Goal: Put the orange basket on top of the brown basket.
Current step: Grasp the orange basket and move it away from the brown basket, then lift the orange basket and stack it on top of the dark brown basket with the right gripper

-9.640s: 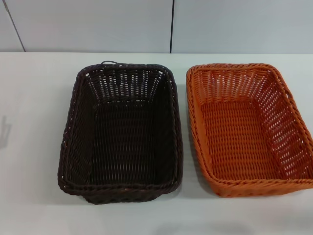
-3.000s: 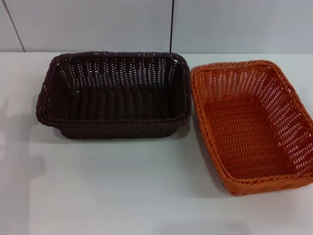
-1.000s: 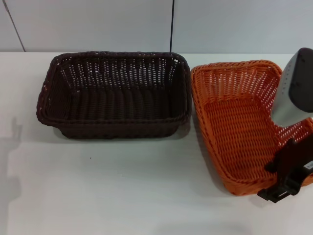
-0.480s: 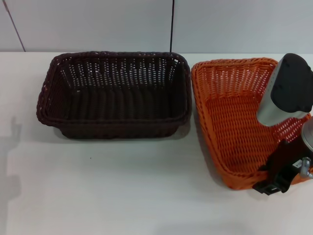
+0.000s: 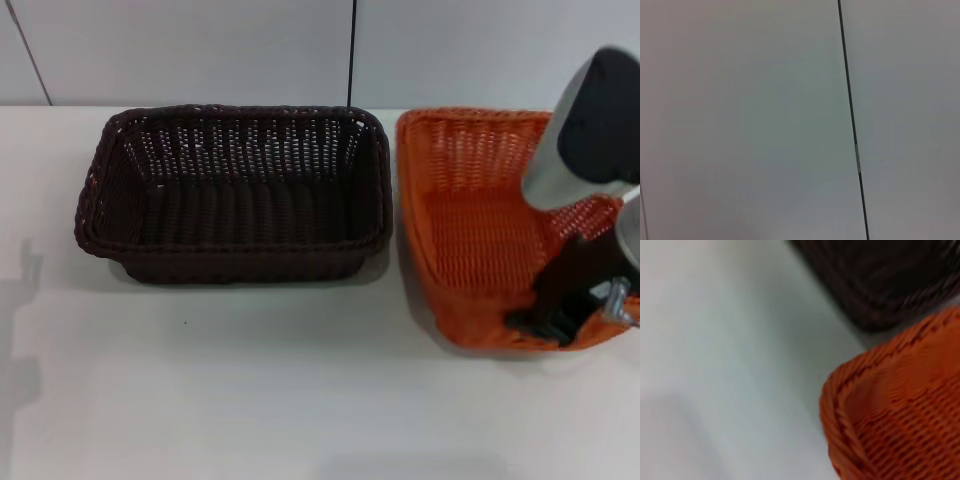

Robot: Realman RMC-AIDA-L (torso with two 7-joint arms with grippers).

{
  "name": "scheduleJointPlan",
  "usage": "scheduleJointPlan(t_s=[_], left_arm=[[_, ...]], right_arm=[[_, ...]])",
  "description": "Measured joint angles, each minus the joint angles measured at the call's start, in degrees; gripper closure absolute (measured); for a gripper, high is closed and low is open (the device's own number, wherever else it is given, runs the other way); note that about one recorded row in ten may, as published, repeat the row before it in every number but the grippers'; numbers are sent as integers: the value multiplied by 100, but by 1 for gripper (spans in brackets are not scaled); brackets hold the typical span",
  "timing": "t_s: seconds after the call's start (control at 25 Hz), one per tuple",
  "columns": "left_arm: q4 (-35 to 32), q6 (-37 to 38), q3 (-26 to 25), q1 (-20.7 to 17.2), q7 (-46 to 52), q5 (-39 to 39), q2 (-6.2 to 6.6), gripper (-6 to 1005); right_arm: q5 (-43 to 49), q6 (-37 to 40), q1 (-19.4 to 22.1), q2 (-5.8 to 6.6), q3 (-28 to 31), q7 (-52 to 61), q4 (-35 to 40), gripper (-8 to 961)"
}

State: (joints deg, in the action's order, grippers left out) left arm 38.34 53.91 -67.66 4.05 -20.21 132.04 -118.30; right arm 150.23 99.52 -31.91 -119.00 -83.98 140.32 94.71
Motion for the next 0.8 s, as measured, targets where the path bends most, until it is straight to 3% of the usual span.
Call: scheduleJointPlan(t_s=[0.32, 0.56, 0.8], left_arm=[[-93, 0, -18, 48, 0, -12, -5, 241], [-162, -3, -19, 57, 87, -13, -13, 241], [-246, -5, -15, 75, 186, -11, -9, 241]], right_arm=[[241, 338, -165, 15, -2, 347, 1250, 787], [545, 378, -479, 16, -123, 391, 1424, 787], [1212, 59, -863, 19, -674, -82, 1402, 788]])
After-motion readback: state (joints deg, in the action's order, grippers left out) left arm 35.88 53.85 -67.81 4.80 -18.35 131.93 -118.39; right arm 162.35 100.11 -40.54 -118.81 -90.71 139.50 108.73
